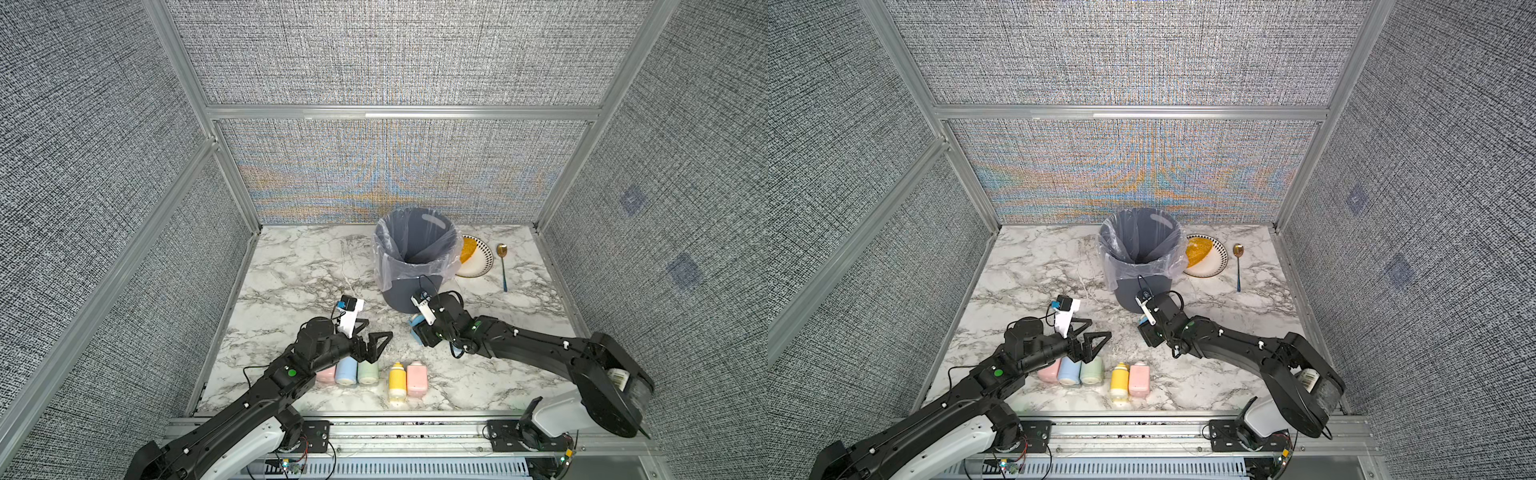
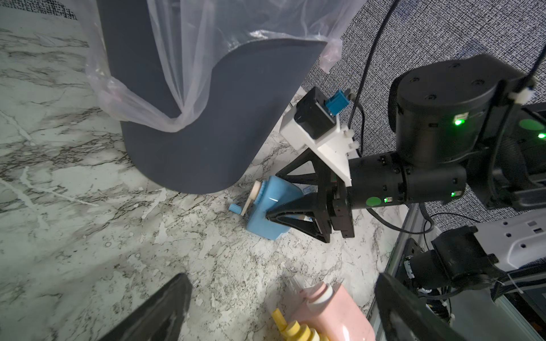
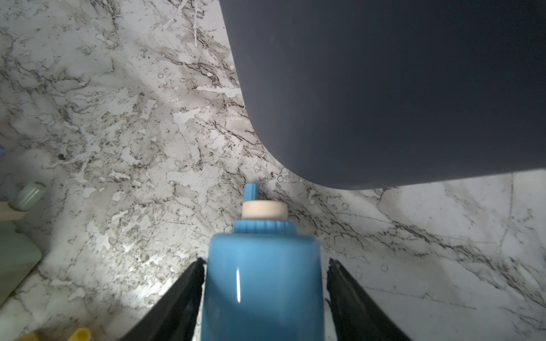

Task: Take out the pencil sharpener tray and clean the shavings
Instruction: Place the pencil sharpener at the center of the board, then pick up the pencil sharpener from the center of the board.

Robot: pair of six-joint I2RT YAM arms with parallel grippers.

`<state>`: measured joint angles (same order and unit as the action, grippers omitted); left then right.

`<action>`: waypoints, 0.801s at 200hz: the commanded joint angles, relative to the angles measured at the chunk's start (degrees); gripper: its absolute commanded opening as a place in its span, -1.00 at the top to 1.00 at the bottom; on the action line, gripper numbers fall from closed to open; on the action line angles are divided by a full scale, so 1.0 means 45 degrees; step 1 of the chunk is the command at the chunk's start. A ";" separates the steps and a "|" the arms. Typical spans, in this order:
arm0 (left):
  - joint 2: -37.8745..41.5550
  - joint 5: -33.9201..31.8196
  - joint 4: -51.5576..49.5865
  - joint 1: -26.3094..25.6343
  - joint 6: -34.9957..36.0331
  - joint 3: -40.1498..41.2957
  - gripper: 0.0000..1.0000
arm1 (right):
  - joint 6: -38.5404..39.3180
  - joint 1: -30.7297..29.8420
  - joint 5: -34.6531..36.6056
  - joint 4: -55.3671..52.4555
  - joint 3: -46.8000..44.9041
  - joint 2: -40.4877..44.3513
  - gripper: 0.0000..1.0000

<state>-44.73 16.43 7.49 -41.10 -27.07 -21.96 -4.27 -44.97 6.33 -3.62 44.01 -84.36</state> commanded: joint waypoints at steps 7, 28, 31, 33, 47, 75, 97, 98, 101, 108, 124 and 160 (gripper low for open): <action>-0.0133 -0.0059 0.0091 0.0022 -0.0019 -0.0102 -0.99 | -0.0047 -0.0009 0.0239 -0.0144 0.0059 -0.0139 -0.44; -0.0211 -0.0057 0.0114 0.0031 -0.0025 -0.0139 -1.00 | -0.0142 -0.0029 0.0314 -0.0380 0.0224 0.0000 -0.47; -0.0218 -0.0056 0.0097 0.0022 -0.0020 -0.0150 -1.00 | -0.0161 -0.0036 0.0340 -0.0445 0.0282 0.0050 -0.47; -0.0217 -0.0066 0.0095 0.0020 -0.0020 -0.0153 -1.00 | -0.0187 -0.0038 0.0349 -0.0500 0.0309 0.0083 -0.48; -0.0198 -0.0085 0.0027 0.0029 0.0000 -0.0189 -1.00 | -0.0295 -0.0056 0.0484 -0.0868 0.0744 0.0420 -0.54; -0.0124 -0.0653 -0.0621 0.0032 -0.0133 -0.0448 -1.00 | -0.0637 -0.0161 0.0888 -0.1728 0.1241 0.1541 -0.84; -0.0306 -0.1195 -0.2003 0.0016 -0.0244 -0.1149 -1.00 | -0.1119 -0.0360 0.1047 -0.2617 0.1417 0.2632 -0.96; -0.0319 -0.1212 -0.2067 0.0014 -0.0249 -0.1182 -1.00 | -0.1159 -0.0369 0.1061 -0.2655 0.1414 0.2711 -0.95; -0.0351 -0.1268 -0.2315 0.0030 -0.0253 -0.1301 -1.00 | -0.1235 -0.0425 0.1087 -0.2771 0.1368 0.2872 -0.95; -0.0437 -0.1397 -0.2872 0.0025 -0.0235 -0.1572 -1.00 | -0.1515 -0.0569 0.1141 -0.3049 0.1292 0.3266 -0.95; -0.0657 -0.1405 -0.3644 0.0018 -0.0137 -0.1902 -1.00 | -0.2349 -0.0985 0.1243 -0.3708 0.0923 0.4177 -0.95; -0.1142 -0.2050 -0.4705 0.0023 -0.0488 -0.2332 -1.00 | -0.4473 -0.2552 0.1419 -0.5109 0.0050 0.5877 -0.87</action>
<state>-49.01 10.31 -8.23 -41.10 -28.42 -31.11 -16.14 -52.90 11.51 -20.36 46.48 -61.19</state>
